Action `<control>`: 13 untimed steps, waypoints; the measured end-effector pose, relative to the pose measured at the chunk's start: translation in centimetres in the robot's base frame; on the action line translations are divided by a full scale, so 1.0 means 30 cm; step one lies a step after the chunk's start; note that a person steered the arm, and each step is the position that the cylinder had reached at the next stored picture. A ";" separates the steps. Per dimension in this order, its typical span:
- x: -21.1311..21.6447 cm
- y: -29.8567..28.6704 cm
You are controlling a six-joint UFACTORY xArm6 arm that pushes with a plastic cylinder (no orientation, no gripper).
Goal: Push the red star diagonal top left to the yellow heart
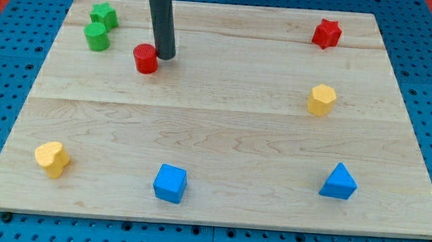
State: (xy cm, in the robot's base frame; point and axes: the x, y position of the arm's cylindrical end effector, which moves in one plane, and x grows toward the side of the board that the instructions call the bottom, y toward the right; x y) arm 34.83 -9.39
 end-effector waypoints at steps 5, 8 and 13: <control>-0.156 0.189; -0.399 1.050; -0.303 0.718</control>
State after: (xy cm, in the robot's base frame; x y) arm 25.74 12.16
